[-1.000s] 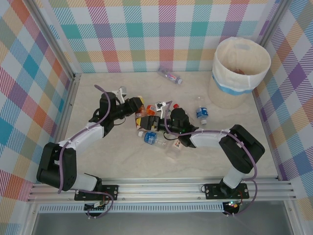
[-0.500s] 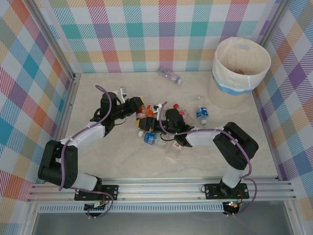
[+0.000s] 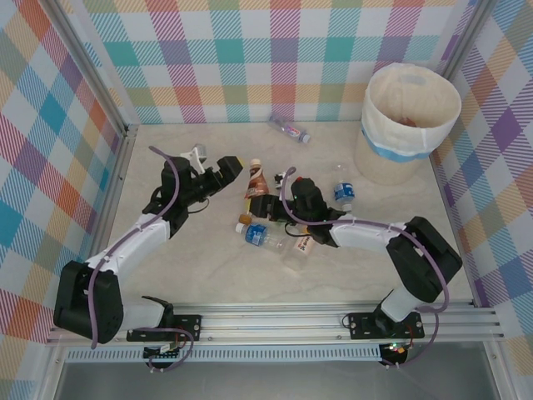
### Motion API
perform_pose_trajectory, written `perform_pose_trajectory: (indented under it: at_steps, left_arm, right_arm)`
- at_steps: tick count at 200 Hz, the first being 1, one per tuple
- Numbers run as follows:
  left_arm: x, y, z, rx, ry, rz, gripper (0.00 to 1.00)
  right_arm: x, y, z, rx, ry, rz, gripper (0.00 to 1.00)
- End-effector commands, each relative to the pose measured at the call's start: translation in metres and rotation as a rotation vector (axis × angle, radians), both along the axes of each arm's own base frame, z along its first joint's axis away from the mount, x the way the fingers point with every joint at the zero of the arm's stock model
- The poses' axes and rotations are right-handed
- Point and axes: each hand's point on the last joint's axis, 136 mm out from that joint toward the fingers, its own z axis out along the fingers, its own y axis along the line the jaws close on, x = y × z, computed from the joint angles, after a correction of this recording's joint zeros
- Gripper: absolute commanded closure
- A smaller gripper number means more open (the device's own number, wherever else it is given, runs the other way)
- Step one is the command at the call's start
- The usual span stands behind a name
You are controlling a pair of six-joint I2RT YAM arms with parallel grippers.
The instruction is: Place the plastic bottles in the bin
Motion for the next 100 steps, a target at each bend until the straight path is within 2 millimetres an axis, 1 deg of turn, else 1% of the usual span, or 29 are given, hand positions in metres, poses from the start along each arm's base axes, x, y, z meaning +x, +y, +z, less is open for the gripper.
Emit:
perform_pose_trajectory:
  at_steps: [1,24,48,71,82,100]
  left_arm:
    - [-0.001,0.024,-0.019,0.074,0.037,0.130,0.00]
    - [-0.004,0.036,-0.023,0.116,0.038,0.175,0.00]
    - [-0.006,0.051,-0.026,0.169,0.043,0.241,0.00]
    - [-0.010,0.059,-0.019,0.189,-0.016,0.268,0.00]
    - [-0.012,0.064,-0.017,0.201,-0.030,0.291,0.00]
    - [-0.017,0.071,-0.015,0.239,-0.051,0.304,0.00]
  right_arm:
    - [0.008,-0.027,0.004,-0.083,-0.049,-0.059,0.51]
    - [0.015,-0.050,0.015,-0.119,-0.085,-0.096,0.51]
    - [0.021,-0.073,0.022,-0.169,-0.107,-0.144,0.51]
    - [0.028,-0.096,0.032,-0.203,-0.118,-0.192,0.52]
    - [0.033,-0.108,0.041,-0.207,-0.122,-0.213,0.53]
    - [0.044,-0.127,0.062,-0.223,-0.164,-0.248,0.52]
